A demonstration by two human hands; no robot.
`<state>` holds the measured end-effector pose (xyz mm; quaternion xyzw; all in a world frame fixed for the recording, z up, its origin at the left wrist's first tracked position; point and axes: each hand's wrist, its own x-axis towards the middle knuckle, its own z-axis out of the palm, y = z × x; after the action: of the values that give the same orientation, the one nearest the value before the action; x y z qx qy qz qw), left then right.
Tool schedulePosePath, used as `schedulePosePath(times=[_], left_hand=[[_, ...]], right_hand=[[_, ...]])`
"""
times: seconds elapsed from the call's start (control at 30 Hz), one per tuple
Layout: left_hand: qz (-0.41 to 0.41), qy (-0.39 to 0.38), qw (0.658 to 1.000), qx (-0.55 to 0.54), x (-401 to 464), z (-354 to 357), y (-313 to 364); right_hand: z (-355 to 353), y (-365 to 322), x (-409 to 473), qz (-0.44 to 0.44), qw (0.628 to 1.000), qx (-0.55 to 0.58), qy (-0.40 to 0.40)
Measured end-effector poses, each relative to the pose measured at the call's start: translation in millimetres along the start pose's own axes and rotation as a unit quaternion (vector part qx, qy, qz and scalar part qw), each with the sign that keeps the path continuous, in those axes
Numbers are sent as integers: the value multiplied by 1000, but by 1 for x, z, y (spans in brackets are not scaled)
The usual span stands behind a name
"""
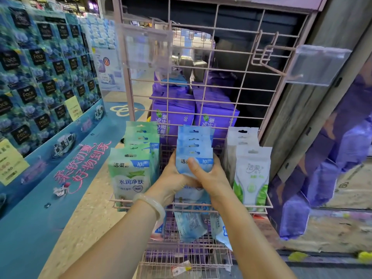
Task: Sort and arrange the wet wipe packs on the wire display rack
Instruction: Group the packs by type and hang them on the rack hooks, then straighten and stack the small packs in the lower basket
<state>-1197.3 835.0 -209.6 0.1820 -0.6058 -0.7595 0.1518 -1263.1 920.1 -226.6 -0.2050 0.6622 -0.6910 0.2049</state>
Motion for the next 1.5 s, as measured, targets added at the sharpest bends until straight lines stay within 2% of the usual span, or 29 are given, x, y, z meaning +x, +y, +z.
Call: schedulePosePath(times=[0.1, 0.27, 0.4, 0.47, 0.53, 0.6, 0.63, 0.7, 0.77, 0.8, 0.83, 0.93, 1.0, 1.1, 1.2, 1.27, 1.33, 1.43, 1.5], left_hand=[[-10, 7, 1000, 0, 5, -1, -1], [-4, 22, 1000, -3, 12, -4, -9], [-9, 33, 999, 7, 18, 1, -10], [2, 59, 997, 52, 15, 2, -7], [42, 64, 985, 154, -3, 4, -1], [113, 31, 980, 159, -33, 0, 6], [179, 30, 971, 154, -47, -6, 9], [295, 119, 935, 156, -73, -29, 15], [329, 259, 898, 136, -87, -58, 17], [309, 303, 895, 107, -89, -70, 18], [266, 311, 909, 75, -86, -79, 19], [98, 206, 971, 66, -64, -96, 21], [42, 145, 985, 84, -54, -103, 21], [39, 152, 985, 66, -49, -105, 15], [82, 113, 990, 33, -46, -103, 9], [79, 100, 991, 41, -44, -102, 11], [63, 112, 989, 73, -42, -103, 14], [6, 135, 981, 136, -37, -116, 20], [-10, 100, 988, 114, -32, -123, 23]], right_hand=[[-1, 1, 5, 8, 1000, -10, 19], [-3, 0, 7, -7, 1000, -6, -13], [0, -2, 3, 5, 1000, -12, 19], [4, -10, -5, -19, 997, -27, 64], [10, -22, -22, -129, 983, -45, 121], [17, -31, -41, -253, 957, -61, 131], [21, -33, -49, -282, 952, -51, 108], [35, -30, -58, -247, 969, -19, 25], [55, -17, -59, -150, 985, -54, -72], [65, -10, -56, -105, 984, -93, -111], [74, -4, -52, -73, 980, -128, -131], [93, -2, -40, -11, 975, -179, -128], [99, -6, -33, 24, 975, -180, -129], [103, -4, -30, 17, 980, -155, -121], [101, -3, -33, -26, 988, -119, -94], [101, -3, -34, -31, 992, -92, -86], [100, -1, -32, -21, 993, -80, -87], [96, 0, -24, 42, 991, -70, -108], [99, -2, -16, 58, 989, -47, -126]])
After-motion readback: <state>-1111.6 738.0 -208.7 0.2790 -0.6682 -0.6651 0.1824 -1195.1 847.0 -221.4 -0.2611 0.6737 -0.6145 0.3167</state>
